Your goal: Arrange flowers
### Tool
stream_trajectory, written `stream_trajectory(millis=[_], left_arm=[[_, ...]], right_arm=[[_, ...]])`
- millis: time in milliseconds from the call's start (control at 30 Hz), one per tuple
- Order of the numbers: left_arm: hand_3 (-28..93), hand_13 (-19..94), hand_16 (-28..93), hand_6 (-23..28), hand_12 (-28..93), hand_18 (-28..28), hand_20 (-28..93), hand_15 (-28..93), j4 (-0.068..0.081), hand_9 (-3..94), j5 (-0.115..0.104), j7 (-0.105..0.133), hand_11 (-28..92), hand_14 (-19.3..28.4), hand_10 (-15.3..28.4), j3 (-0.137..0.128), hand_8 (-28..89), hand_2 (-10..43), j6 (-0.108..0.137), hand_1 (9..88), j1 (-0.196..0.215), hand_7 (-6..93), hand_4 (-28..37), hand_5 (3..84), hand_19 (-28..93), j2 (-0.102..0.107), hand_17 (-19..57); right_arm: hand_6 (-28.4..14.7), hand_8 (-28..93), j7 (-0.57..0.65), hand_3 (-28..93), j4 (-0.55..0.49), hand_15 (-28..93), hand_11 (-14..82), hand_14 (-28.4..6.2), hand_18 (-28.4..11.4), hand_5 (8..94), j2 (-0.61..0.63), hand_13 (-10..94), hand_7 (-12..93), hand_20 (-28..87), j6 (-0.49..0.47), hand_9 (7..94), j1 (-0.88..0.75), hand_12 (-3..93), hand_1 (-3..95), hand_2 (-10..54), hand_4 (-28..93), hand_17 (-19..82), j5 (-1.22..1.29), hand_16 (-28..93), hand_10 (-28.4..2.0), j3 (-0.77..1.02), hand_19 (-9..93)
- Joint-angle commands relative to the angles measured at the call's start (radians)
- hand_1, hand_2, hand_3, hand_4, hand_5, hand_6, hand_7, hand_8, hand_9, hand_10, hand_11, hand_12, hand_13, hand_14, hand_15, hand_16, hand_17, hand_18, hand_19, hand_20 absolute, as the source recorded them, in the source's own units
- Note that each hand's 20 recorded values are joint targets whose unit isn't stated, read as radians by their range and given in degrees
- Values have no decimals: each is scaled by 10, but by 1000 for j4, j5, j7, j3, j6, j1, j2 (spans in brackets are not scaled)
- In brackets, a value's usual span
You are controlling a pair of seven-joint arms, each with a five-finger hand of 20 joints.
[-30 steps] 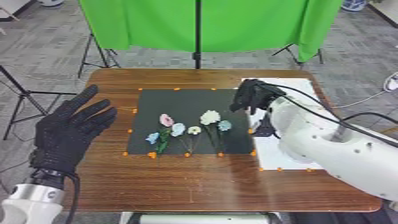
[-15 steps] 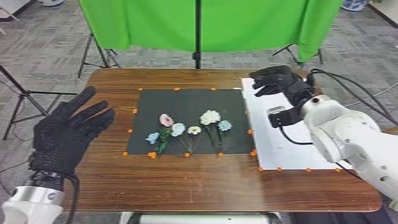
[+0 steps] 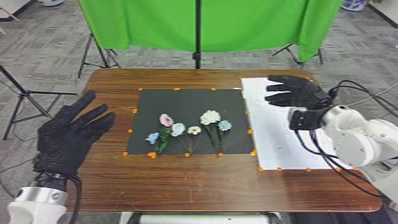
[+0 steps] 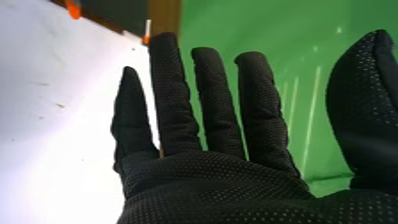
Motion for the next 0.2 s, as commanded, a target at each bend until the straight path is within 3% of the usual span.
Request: stream_trajectory(millis=[33,200], left_arm=[[762,261,-71,65,98,284,298,404,9,304,-14,31,213,269,187,9,-109,80,27,219,24,153,-273,326,481,3,-62],[765,256,-61,62,101,283,173,389,6,302,-18,54,205,266,184,12,-108,81,42,215,26,152,-274,323,495,6,-84]], right_arm=[[28,-140,-46,788,5,305,104,-155,-219,476,-8,424,165,155,-42,499,-62,131,262,-47,-283,60,98,132,-116,37,523],[30,-140,-73,789,25,292,102,-156,-221,474,-12,419,165,157,-62,498,-37,132,259,-45,-283,54,177,139,-111,18,518]])
